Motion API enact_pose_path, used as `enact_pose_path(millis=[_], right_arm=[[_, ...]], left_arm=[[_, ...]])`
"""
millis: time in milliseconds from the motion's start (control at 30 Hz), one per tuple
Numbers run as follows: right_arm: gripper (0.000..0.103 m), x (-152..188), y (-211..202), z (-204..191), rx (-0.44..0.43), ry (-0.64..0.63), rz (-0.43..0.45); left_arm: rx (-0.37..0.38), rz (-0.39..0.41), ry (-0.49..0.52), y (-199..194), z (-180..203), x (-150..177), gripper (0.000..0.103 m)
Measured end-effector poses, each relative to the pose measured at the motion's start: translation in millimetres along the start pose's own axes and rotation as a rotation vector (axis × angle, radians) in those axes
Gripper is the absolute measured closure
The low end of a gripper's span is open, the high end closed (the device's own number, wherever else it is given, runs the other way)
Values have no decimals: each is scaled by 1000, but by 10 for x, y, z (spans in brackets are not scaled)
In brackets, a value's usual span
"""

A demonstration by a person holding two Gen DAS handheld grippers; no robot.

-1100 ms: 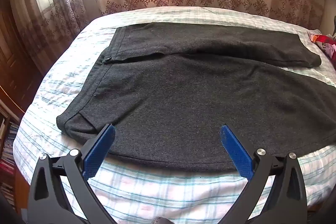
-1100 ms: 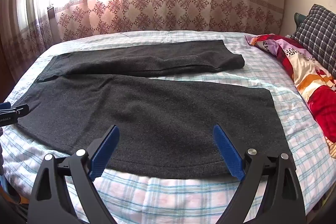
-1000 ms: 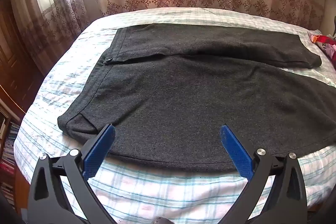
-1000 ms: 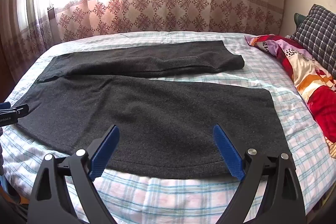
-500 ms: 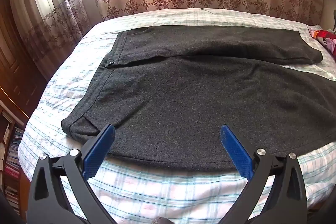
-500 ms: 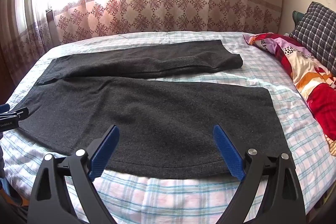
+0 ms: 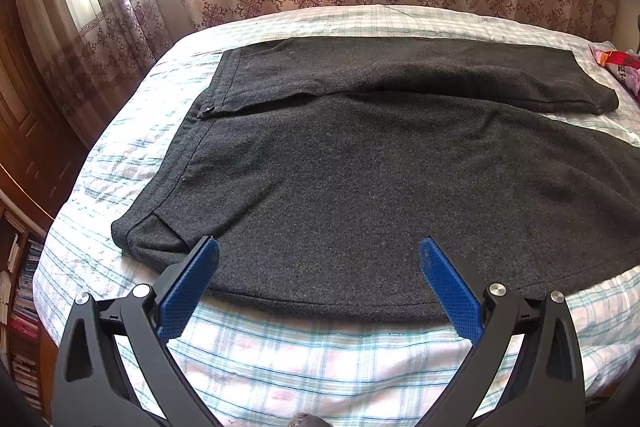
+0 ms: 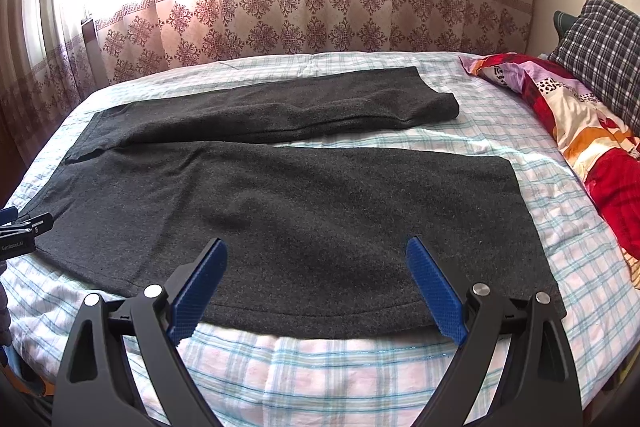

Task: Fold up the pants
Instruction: 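Move both grippers over the grey pants toward the leg hems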

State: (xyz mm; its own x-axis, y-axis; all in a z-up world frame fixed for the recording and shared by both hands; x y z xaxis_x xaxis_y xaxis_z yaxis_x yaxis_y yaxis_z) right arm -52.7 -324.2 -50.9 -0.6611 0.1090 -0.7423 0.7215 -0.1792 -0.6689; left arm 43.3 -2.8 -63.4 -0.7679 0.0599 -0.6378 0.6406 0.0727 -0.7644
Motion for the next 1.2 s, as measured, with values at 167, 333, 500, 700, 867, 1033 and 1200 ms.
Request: enact_pose_path(millis=[167, 333, 500, 700, 867, 1033, 1200], right_arm=[[12, 8, 56, 140, 24, 36, -16], [12, -54, 99, 375, 71, 51, -25], [12, -149, 111, 806, 127, 108, -23], [12, -236, 128, 1160, 172, 133, -13], [12, -214, 163, 1293, 180, 164, -18], [12, -150, 242, 1242, 166, 161, -36], [5, -122, 314, 1215, 168, 152, -49]], left_arm=[[-1, -18, 1, 109, -8, 24, 2], [-3, -27, -9, 182, -50, 21, 2], [-3, -38, -12, 235, -65, 10, 2], [12, -51, 8, 277, 65, -20, 2], [42, -50, 30, 287, 287, -93, 2], [50, -57, 38, 321, 445, -141, 2], [57, -62, 52, 352, 556, -176, 2]])
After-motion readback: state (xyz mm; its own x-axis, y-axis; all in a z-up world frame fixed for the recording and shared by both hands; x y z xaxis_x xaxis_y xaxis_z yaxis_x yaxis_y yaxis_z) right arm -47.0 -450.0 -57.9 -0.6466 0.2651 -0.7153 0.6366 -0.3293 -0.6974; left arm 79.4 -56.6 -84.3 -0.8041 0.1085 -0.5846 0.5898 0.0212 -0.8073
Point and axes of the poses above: each gripper's, at about its wrist camera, not at the fingertips, and y roughly the way its jaws point, z to its right, x to its underside, the point moved 7 cm from there along y, roughly the way its jaws point, and after that the axes turned 6 degrees about -y, right-handed, at the moved point
